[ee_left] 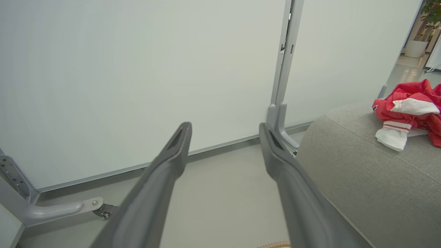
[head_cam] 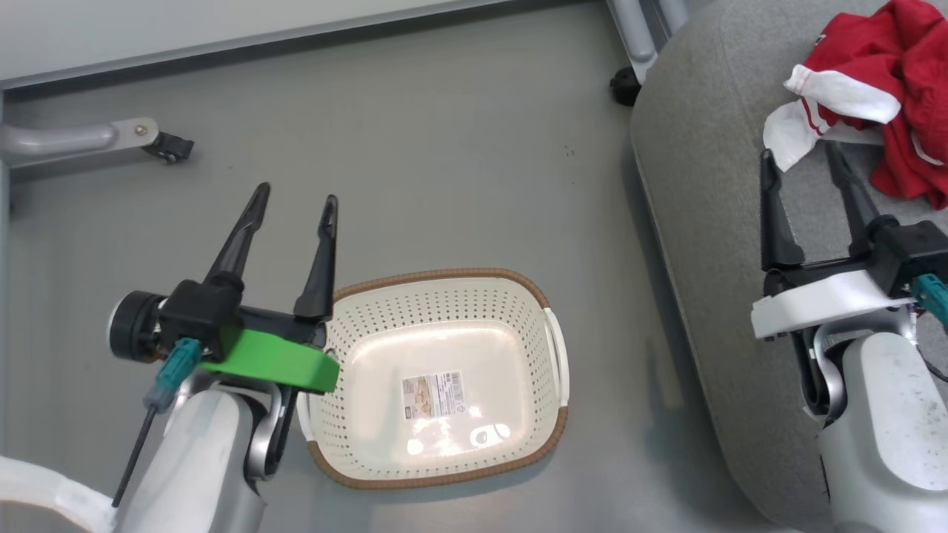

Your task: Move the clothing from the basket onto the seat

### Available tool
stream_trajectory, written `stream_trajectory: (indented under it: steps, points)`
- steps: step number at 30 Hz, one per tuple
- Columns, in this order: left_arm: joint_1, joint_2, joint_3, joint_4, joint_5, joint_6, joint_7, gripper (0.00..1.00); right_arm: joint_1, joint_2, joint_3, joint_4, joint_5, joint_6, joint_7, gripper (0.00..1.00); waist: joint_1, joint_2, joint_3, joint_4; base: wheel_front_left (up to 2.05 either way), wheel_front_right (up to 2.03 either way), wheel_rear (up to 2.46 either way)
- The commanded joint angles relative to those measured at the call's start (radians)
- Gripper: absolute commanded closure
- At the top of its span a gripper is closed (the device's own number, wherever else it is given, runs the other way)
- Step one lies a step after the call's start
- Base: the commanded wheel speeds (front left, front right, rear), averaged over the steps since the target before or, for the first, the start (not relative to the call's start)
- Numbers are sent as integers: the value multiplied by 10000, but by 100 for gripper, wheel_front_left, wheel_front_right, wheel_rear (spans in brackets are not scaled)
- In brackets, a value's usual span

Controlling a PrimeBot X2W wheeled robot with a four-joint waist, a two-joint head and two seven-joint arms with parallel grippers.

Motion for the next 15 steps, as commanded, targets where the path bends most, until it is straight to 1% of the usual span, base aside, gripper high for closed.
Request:
stream_trajectory:
  steps: [1, 6, 15]
  points:
    - [320, -38, 268, -60, 70, 31, -2, 0, 191, 19, 182, -55, -19, -11, -23, 0, 0, -1, -548, 528, 0, 0, 0]
    - [867, -135, 1219, -182, 252, -41, -4, 0, 343, 163, 749, -191, -23, -11, -23, 0, 0, -1, -918, 806, 0, 0, 0]
    - [1818, -519, 2389, -421, 582, -151, -2, 0, 1017, 335, 1201, -541, -79, -11, -23, 0, 0, -1, -1450, 1067, 0, 0, 0]
